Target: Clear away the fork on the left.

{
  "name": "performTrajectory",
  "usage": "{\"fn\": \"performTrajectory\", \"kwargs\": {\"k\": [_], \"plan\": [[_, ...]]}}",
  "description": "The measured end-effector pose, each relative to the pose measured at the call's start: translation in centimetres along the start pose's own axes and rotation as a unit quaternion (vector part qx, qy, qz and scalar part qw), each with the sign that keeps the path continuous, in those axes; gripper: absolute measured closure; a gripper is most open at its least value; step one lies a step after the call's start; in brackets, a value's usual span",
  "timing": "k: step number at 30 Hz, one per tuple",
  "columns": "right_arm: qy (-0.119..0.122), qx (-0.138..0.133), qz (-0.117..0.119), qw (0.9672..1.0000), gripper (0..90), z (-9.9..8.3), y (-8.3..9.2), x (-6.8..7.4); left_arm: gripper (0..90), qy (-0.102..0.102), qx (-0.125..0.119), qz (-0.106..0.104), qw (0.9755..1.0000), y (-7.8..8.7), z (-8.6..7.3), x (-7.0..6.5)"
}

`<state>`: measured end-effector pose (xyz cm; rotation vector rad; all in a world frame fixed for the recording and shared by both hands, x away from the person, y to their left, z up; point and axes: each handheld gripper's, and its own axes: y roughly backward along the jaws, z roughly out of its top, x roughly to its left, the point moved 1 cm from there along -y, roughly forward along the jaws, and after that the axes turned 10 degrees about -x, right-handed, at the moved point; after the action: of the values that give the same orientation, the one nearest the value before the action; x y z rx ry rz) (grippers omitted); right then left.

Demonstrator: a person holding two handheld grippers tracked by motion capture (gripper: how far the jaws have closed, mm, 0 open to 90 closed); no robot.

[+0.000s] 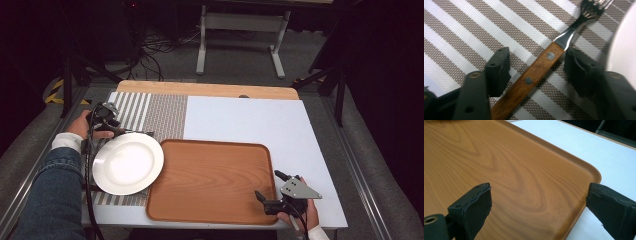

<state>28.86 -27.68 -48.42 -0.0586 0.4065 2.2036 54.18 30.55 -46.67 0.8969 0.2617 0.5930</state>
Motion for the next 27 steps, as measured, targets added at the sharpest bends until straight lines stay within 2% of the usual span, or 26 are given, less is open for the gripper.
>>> {"fn": "performTrajectory", "kwargs": {"k": [4,11,16,17,18,22,23,24,25,26,27], "plan": [[0.000,0.000,0.001,1.0000,7.3,0.0,0.0,0.0,43.7,-0.002,0.001,-0.009,1.0000,0.0,0.0,0.0],[0.001,0.003,0.005,1.0000,7.3,0.0,0.0,0.1,60.7,-0.012,0.009,-0.023,0.9996,0.2,0.2,-0.4],[0.002,0.003,0.005,1.0000,7.3,0.0,0.0,0.1,70.5,-0.024,0.014,-0.019,0.9994,0.2,0.4,-0.6],[0.002,0.003,0.005,1.0000,7.3,0.0,0.0,0.1,75.7,-0.030,0.016,-0.013,0.9993,0.2,0.4,-0.7],[0.001,0.003,0.005,1.0000,7.3,0.0,0.0,0.1,77.0,-0.029,0.012,-0.014,0.9994,0.2,0.4,-0.7],[0.001,0.003,0.005,1.0000,7.3,0.0,0.0,0.1,77.1,-0.018,0.003,0.008,0.9998,0.3,0.2,-0.8],[0.001,0.003,0.005,1.0000,7.3,0.0,0.0,0.1,77.2,-0.001,-0.012,0.013,0.9998,0.5,-0.1,-0.8],[0.001,0.003,0.005,1.0000,7.3,0.0,0.0,0.1,77.2,-0.001,-0.012,0.013,0.9998,0.5,-0.1,-0.8],[0.000,0.002,0.004,1.0000,7.3,0.0,0.1,0.1,77.2,0.001,-0.024,0.037,0.9990,0.8,-0.2,-0.8],[0.000,0.002,0.004,1.0000,7.3,0.0,0.1,0.1,77.2,0.006,-0.035,0.044,0.9984,1.1,-0.2,-0.8],[0.000,0.002,0.004,1.0000,7.3,0.0,0.1,0.1,77.2,0.006,-0.035,0.044,0.9984,1.1,-0.2,-0.8]]}}
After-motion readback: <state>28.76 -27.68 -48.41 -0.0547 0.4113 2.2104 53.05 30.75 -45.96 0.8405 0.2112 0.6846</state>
